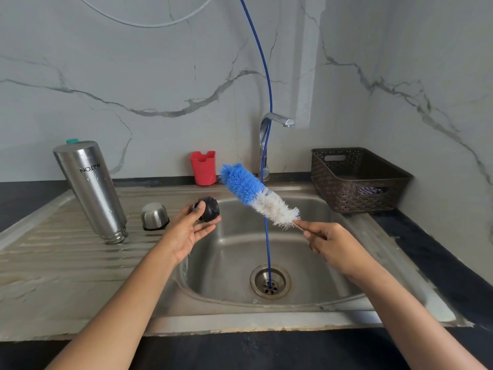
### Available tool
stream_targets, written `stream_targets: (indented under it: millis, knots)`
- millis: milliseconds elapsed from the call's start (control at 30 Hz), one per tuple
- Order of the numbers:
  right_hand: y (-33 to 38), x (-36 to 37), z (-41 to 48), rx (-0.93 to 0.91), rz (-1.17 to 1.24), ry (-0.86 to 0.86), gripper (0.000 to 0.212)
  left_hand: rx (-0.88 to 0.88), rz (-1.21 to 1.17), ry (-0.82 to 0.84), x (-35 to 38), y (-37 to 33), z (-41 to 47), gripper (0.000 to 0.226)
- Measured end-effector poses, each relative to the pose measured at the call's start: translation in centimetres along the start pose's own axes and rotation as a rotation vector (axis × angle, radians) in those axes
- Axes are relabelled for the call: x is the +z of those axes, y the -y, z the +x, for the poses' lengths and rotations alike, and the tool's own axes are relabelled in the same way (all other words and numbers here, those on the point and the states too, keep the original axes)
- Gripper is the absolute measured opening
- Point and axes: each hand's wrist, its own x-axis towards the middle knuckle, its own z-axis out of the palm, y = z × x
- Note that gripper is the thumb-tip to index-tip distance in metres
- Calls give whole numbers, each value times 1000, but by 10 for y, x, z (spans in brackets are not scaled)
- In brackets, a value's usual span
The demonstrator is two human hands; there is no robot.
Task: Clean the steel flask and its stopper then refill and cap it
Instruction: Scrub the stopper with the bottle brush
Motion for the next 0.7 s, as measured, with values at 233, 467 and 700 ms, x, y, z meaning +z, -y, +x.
stream_targets:
  millis: [233, 467, 700]
  knots:
    - [2, -2, -2, -18, 26, 24, 33, 118, 638, -157, 13, 12, 0, 53]
    - [5, -4, -4, 0, 18, 22, 33, -14, 629, -170, 5, 19, 6, 30]
    - [17, -10, -22, -43, -240, 22, 35, 40, 222, -268, -4, 13, 9, 12]
